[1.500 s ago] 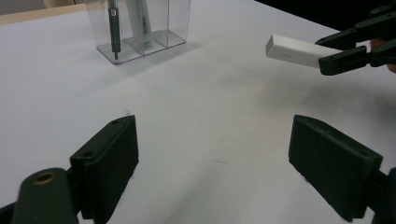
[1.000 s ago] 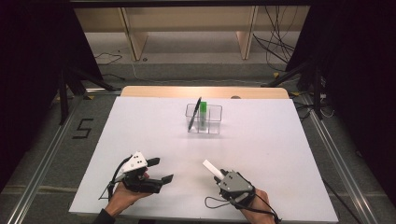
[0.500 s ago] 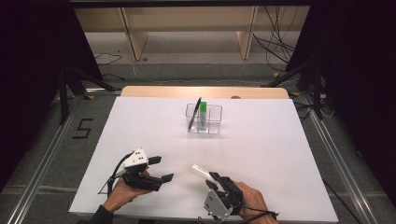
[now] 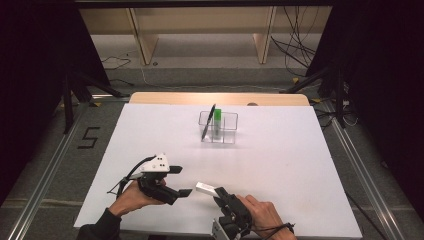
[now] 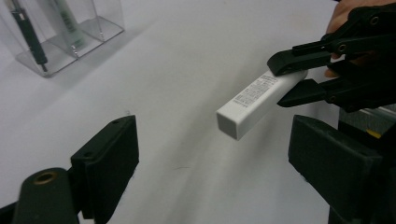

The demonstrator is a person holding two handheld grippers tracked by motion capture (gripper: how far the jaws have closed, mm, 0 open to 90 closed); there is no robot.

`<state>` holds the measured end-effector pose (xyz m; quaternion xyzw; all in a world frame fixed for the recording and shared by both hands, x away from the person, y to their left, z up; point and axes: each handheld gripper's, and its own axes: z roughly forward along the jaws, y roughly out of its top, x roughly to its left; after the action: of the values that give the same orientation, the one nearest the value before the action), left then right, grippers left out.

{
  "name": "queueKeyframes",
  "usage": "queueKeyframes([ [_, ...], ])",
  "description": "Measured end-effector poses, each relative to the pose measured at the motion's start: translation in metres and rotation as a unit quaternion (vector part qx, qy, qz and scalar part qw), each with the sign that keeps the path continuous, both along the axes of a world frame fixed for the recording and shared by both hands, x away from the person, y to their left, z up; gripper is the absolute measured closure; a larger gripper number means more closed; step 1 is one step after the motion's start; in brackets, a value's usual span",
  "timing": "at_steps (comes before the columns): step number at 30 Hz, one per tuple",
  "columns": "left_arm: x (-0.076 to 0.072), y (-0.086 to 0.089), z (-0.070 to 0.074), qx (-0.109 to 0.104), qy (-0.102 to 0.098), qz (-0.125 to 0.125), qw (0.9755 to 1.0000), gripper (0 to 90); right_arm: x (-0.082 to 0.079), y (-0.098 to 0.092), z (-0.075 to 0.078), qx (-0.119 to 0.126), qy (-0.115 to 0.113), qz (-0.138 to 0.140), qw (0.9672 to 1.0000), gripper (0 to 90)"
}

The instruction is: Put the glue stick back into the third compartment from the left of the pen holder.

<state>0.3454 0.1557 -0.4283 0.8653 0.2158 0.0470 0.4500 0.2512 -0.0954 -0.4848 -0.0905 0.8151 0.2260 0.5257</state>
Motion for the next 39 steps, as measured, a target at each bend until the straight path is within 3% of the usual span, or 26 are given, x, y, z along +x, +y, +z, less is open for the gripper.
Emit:
queueKeyframes([
  [5, 0.001, -0.017, 0.006, 0.056, 0.002, -0.047, 0.9973, 16.0, 0.0, 0.002, -0.005, -0.019, -0.024, 0.022, 0.9993, 67.7],
  [8, 0.001, -0.03, 0.008, 0.09, -0.003, -0.077, 0.993, 16.3, -0.002, 0.002, -0.005, -0.02, -0.029, 0.031, 0.9989, 67.6],
  [14, 0.002, -0.049, 0.009, 0.116, 0.005, -0.13, 0.9846, 19.5, -0.005, 0.002, -0.006, -0.037, -0.039, 0.058, 0.9969, 67.7],
  [17, 0.002, -0.057, 0.006, 0.141, 0.003, -0.15, 0.9785, 20.0, -0.008, 0.003, -0.008, -0.046, -0.043, 0.066, 0.9959, 67.6],
  [19, 0.002, -0.061, 0.006, 0.149, 0.0, -0.159, 0.9761, 21.3, -0.008, 0.003, -0.008, -0.05, -0.045, 0.072, 0.9951, 67.6],
  [20, 0.002, -0.063, 0.006, 0.145, 0.001, -0.16, 0.9765, 21.9, -0.008, 0.003, -0.007, -0.051, -0.045, 0.074, 0.9949, 67.6],
  [24, 0.006, -0.068, 0.005, 0.166, 0.003, -0.175, 0.9704, 25.0, -0.008, 0.004, -0.008, -0.054, -0.045, 0.08, 0.9943, 67.6],
  [29, 0.006, -0.071, 0.004, 0.171, 0.008, -0.195, 0.9657, 31.3, -0.008, 0.005, -0.01, -0.061, -0.047, 0.088, 0.9932, 67.6],
  [33, 0.006, -0.073, 0.003, 0.188, 0.01, -0.209, 0.9596, 36.1, -0.008, 0.005, -0.01, -0.06, -0.047, 0.088, 0.9932, 67.6],
  [39, 0.008, -0.076, 0.002, 0.199, 0.016, -0.223, 0.9541, 43.5, -0.008, 0.007, -0.011, -0.068, -0.047, 0.09, 0.9925, 67.6],
])
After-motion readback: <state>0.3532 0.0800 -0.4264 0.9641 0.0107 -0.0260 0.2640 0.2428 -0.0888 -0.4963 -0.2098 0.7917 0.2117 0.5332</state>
